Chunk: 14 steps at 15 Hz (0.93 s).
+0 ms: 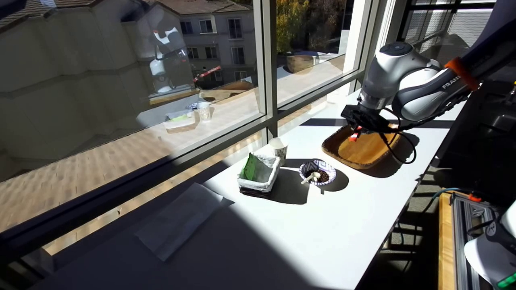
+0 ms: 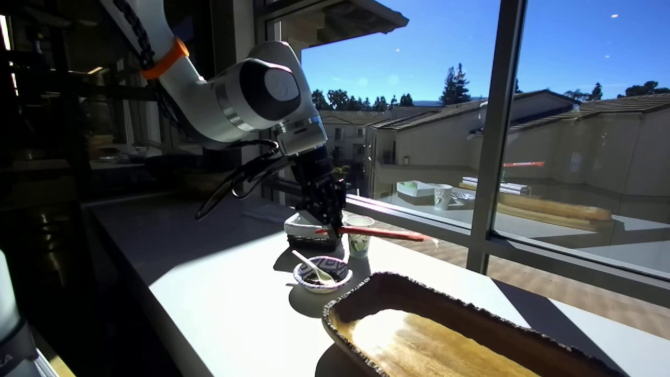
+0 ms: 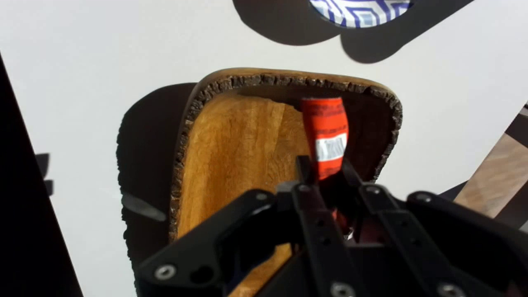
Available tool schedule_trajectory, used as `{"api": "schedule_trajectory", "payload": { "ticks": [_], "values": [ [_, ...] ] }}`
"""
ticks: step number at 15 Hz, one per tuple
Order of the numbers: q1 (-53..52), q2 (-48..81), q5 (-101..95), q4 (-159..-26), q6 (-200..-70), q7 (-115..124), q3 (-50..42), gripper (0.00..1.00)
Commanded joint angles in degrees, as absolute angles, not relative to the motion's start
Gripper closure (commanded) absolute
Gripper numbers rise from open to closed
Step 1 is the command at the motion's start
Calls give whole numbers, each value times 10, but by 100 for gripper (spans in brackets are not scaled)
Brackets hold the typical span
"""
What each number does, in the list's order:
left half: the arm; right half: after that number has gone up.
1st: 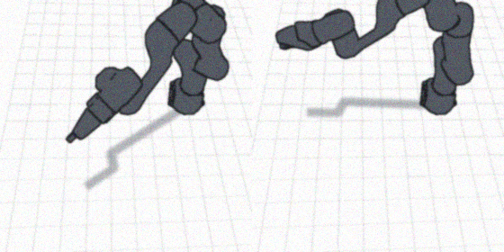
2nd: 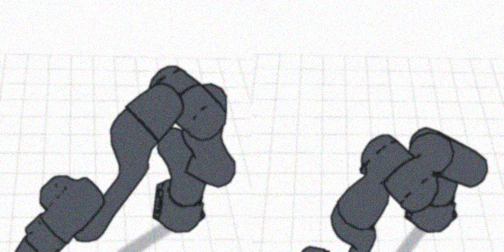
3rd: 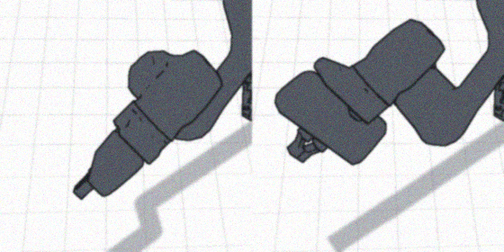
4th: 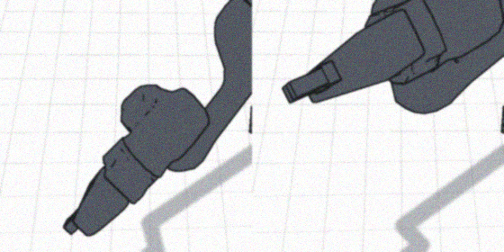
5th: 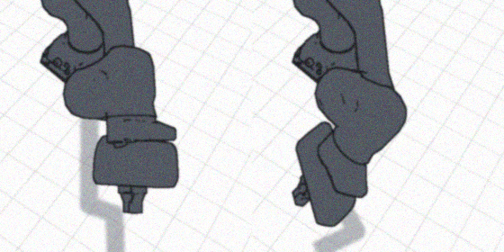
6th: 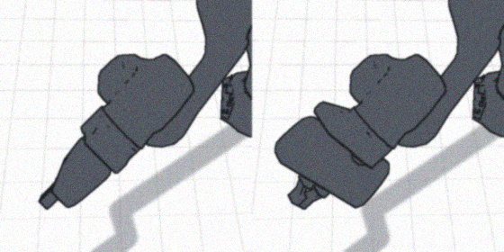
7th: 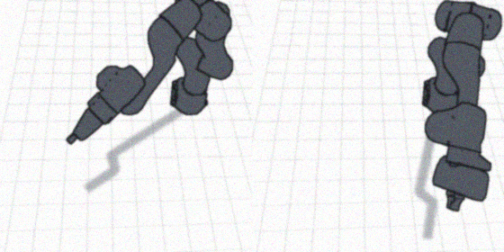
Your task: Put the orange packet in the brown bowl
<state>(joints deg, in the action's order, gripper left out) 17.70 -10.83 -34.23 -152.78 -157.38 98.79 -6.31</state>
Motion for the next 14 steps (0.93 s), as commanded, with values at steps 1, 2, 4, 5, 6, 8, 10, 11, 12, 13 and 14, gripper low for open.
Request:
{"api": "schedule_trajectory", "payload": {
  "ticks": [1, 2, 4, 5, 6, 8, 10, 11, 12, 13, 14],
  "values": [
    [214, -70, -343, -1553, -1721, 952, -96, 96],
    [205, -56, -331, -1563, -1772, 929, -122, 96],
    [197, -20, -305, -1580, -1865, 884, -153, 96],
    [178, 0, -285, -1589, -1912, 862, -170, 96],
    [169, 44, -298, -1575, -1953, 879, -175, 96],
    [197, 77, -359, -1580, -2010, 928, -155, 96],
    [234, 124, -427, -1555, -2043, 977, -128, 96],
    [252, 144, -456, -1542, -2052, 998, -118, 96],
    [272, 159, -483, -1533, -2058, 1016, -111, 96],
    [290, 170, -506, -1524, -2064, 1030, -105, 96],
    [308, 180, -526, -1516, -2066, 1043, -100, 96]
  ]
}}
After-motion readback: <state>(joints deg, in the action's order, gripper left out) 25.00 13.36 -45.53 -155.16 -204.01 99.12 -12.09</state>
